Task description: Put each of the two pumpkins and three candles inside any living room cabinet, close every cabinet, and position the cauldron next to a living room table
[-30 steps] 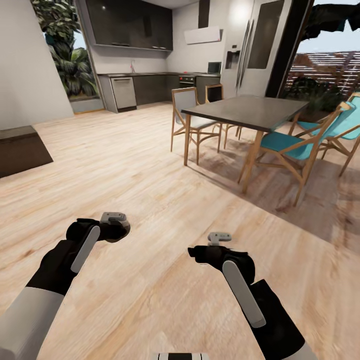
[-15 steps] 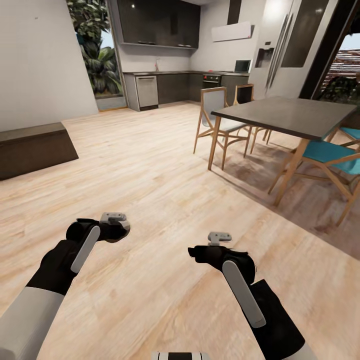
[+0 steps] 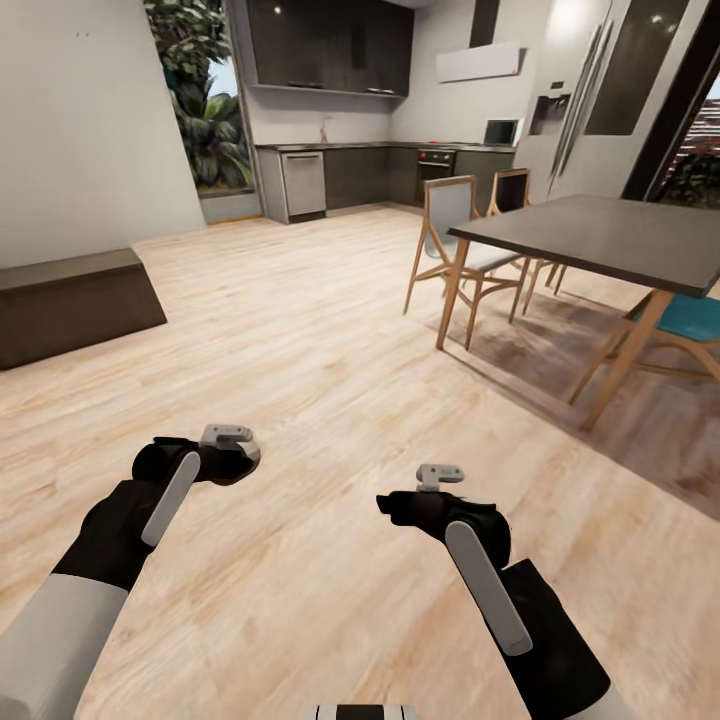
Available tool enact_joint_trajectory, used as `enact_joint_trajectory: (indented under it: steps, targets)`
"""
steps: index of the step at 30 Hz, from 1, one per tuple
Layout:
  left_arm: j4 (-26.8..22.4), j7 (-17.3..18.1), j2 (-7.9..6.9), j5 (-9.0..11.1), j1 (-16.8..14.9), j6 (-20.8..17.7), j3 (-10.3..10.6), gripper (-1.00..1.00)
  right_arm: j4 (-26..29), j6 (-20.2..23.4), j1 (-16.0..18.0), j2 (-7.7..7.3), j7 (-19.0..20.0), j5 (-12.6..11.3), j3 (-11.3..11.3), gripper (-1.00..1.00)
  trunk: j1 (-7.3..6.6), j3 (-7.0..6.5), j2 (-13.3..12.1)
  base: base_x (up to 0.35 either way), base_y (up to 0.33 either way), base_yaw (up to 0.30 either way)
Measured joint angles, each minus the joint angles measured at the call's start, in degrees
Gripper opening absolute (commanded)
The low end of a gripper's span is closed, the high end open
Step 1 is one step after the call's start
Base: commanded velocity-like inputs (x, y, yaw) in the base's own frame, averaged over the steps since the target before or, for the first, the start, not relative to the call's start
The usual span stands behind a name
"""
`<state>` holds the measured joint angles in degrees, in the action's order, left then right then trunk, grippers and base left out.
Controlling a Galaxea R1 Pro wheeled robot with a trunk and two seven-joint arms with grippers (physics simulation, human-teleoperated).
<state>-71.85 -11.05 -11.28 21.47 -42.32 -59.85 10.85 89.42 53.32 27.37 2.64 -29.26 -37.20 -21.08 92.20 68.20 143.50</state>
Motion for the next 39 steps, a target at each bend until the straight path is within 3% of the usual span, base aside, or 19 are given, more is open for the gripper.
enact_joint_trajectory:
  steps: [39]
  targets:
    - [0.08, 0.0, 0.0, -0.13, -0.01, -0.01, 0.0, -1.0, 0.0, 0.06, 0.0, 0.08, -0.02, 0.02, -0.06, 1.0, 0.0, 0.0, 0.0, 0.261, 0.237, 0.286]
